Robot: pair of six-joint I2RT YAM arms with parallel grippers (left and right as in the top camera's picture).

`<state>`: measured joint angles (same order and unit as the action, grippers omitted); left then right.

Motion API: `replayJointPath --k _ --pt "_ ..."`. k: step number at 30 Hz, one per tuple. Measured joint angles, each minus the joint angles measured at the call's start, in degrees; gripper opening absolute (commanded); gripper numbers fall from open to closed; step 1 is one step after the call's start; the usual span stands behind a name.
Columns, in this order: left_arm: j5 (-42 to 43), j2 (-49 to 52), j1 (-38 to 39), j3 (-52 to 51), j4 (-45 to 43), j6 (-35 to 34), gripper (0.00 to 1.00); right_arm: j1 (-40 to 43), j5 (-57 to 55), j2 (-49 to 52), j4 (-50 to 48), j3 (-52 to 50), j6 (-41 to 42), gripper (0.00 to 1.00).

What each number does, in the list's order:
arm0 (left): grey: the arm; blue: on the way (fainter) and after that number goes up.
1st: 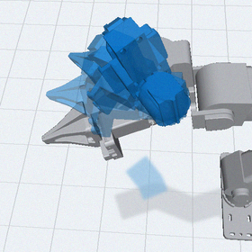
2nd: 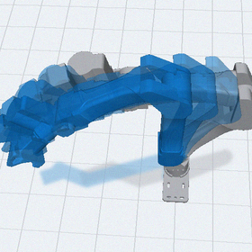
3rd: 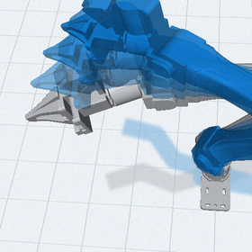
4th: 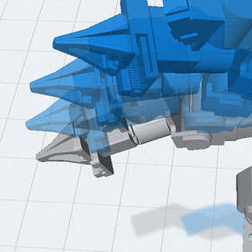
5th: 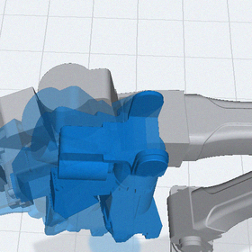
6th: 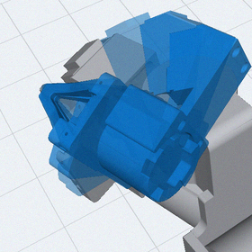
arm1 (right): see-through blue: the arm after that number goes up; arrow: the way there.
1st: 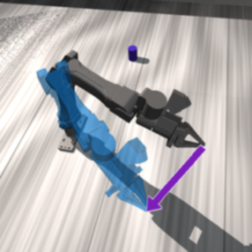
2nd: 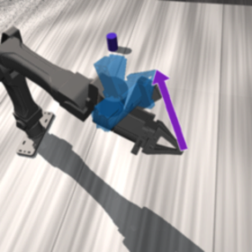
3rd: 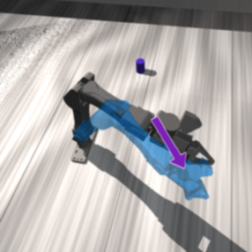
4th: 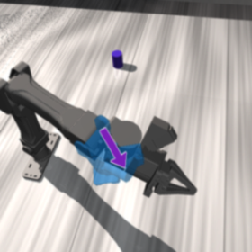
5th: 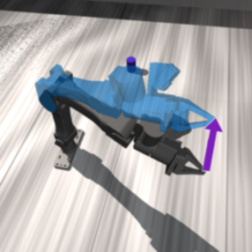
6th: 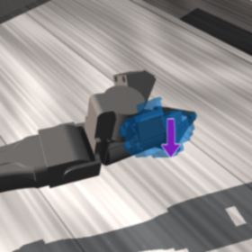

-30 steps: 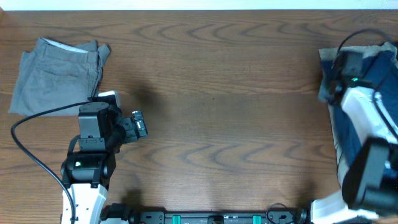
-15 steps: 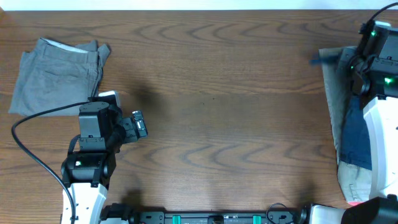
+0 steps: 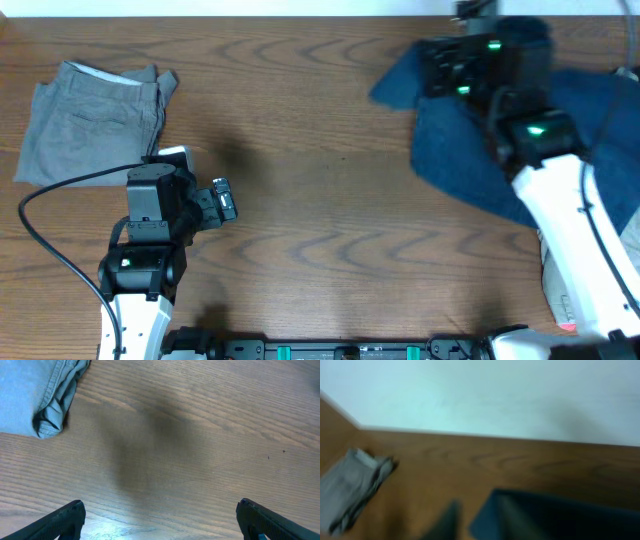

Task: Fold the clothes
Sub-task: 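Grasp the navy shorts edge with the right gripper and lift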

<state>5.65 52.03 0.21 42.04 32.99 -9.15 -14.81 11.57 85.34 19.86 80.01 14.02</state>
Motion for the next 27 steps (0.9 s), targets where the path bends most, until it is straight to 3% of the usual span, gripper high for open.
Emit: replayJointPath --k 1,6,12,20,27 --pt "0.0 0.0 0.0 0.0 0.0 -0.02 0.98 -0.87 0.0 1.18 0.07 0.09 0.07 0.99" --pt "0.0 0.0 0.0 0.0 0.0 0.0 0.98 -3.02 -4.48 9.86 4.72 0.09 0.37 0.99" --pt "0.0 0.0 0.0 0.0 -0.07 -0.24 0.98 -2.54 -20.35 12.2 19.06 -0.13 0.48 0.99" --pt "5.14 0.59 -0.07 0.09 -3.8 -10.69 0.98 1.57 -28.28 11.87 38.51 -0.11 -1.05 0.99" --pt "15.52 8.72 3.21 0.11 -9.49 -16.63 0.98 9.29 -29.29 11.87 45.77 -0.09 1.97 0.99"
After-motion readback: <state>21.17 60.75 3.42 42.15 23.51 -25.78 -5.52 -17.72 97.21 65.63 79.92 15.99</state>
